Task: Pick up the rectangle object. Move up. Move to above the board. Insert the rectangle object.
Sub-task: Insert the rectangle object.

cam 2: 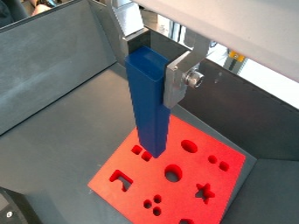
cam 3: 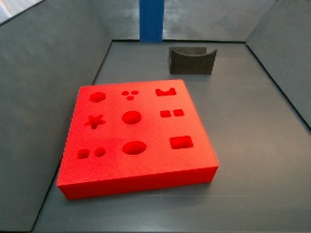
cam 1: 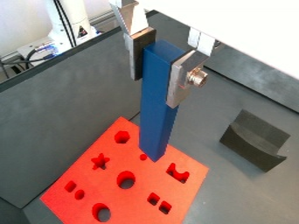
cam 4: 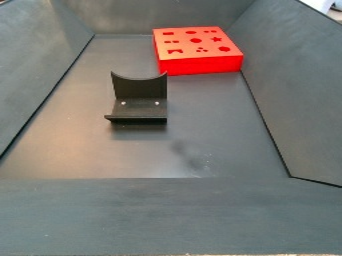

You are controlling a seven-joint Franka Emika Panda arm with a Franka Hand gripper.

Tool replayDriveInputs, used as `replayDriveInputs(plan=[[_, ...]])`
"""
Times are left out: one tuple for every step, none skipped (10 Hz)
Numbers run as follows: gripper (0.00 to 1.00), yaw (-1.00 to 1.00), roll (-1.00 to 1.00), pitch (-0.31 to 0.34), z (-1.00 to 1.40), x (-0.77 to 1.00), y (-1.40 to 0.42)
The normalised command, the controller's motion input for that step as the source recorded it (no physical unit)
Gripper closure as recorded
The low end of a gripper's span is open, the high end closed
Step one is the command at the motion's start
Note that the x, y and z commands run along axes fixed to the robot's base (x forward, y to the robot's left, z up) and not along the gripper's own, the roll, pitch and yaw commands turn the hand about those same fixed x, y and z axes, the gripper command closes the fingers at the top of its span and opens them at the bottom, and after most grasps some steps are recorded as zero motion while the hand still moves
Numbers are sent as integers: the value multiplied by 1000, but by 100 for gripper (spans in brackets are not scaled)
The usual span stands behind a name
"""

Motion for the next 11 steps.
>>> replayDriveInputs(plan=[[100, 40, 3, -126, -363, 0, -214], [100, 140, 57, -100, -797, 194, -471], [100, 291, 131, -114, -863, 340, -557], [100, 560, 0, -129, -631, 303, -151], [100, 697, -89, -154, -460, 280, 0], [100, 691, -74, -130, -391, 329, 0], [100, 651, -26, -100, -334, 389, -37], [100, 569, 63, -34, -371, 414, -377], [100, 509, 113, -3, -283, 346, -454], [100, 411, 229, 14, 0, 217, -437], [100, 380, 367, 90, 31, 123, -351]])
